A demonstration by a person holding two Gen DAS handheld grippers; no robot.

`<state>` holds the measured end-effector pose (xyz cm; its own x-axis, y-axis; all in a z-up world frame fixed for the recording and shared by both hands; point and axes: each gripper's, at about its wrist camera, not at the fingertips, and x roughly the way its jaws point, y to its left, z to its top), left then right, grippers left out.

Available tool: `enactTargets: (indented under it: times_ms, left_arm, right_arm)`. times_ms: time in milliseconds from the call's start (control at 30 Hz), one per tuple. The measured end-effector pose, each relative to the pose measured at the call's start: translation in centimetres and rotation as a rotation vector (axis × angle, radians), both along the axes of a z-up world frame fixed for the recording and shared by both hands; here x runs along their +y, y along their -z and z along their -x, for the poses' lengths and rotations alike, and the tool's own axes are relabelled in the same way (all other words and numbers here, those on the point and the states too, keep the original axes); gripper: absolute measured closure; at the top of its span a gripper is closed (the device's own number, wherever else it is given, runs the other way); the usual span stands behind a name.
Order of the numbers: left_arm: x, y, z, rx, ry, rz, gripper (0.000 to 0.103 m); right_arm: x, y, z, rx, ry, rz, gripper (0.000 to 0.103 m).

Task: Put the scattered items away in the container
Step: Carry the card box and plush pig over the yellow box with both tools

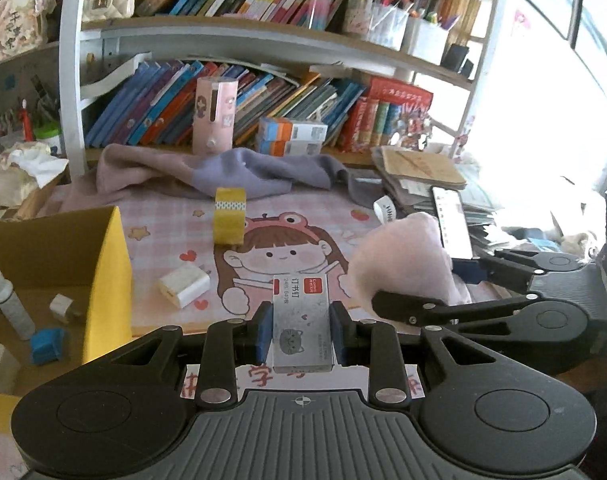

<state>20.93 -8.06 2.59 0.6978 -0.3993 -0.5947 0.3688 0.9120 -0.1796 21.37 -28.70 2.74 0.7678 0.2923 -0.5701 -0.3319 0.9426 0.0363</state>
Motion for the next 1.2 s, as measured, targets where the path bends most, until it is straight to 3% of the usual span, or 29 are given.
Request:
enactTargets:
  times_ms: [200,500,733,1000,1200]
  left_arm:
    - [2.5,0.1,2.4,-0.03,0.035,0.017,0.075]
    - [8.7,1.2,6.7,0.038,0.018,0.093,0.075]
    - [12.4,2.3,10.3,0.074,0.034,0.095,0.075]
    - [16.3,2.7,13.4,0.111,0.009,0.094,0.075]
    - [19.2,2.9,14.4,0.116,-0.063,0.116,0.075]
  right_arm:
    - [3.0,-0.7,2.7,-0.038,0.022,0.024,0.041]
    - [8.9,-0.7,7.6,-0.028,0.017,0.078,0.041]
    - [12.9,0.2,12.0,0.008,0.039,0.081,0.041]
    - [17.2,0.9,15.1,0.068,0.014,0.056,0.041]
    - [20.1,0.7,15.7,0.075,-0.058,0.066,0.041]
